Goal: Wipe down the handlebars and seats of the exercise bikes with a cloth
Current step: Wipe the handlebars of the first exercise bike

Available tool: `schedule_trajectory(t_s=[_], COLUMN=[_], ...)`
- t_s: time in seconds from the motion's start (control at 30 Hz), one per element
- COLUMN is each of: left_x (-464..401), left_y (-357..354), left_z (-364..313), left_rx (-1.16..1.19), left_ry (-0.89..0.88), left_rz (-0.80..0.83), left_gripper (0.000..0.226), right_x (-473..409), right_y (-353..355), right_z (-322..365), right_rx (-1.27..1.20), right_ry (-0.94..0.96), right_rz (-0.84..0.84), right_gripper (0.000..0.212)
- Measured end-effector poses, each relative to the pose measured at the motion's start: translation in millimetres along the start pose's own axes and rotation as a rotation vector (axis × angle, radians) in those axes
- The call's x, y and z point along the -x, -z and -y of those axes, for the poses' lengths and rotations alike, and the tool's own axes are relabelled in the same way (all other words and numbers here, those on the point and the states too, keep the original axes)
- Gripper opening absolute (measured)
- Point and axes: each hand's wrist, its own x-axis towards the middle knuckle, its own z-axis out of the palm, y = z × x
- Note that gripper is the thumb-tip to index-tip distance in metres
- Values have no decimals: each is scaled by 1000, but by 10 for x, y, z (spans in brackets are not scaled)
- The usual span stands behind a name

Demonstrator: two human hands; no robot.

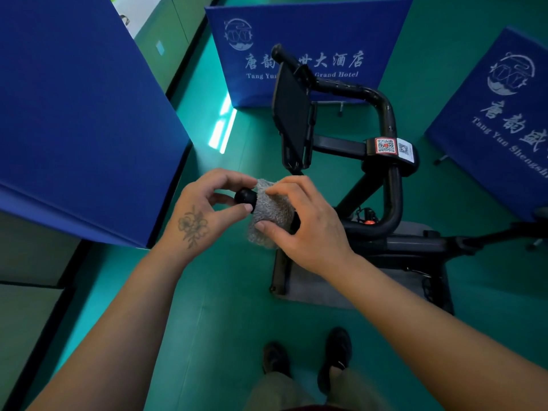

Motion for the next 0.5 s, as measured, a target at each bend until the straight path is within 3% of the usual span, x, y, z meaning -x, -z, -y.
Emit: schedule_trajectory(t_s=[0.27, 0.5], left_x=[-39, -65], left_y=[46, 34], left_z=[30, 32], left_rx=[-33, -81], left_ry=[-34, -65], left_rz=[23, 27], left_gripper=[32, 26], right_x=[-114, -6], right_y=[-77, 11], right_z=[51, -58], right_rx=[26, 200], right_ry=[-7, 6], right_rz=[-36, -7], right_gripper=[41, 43])
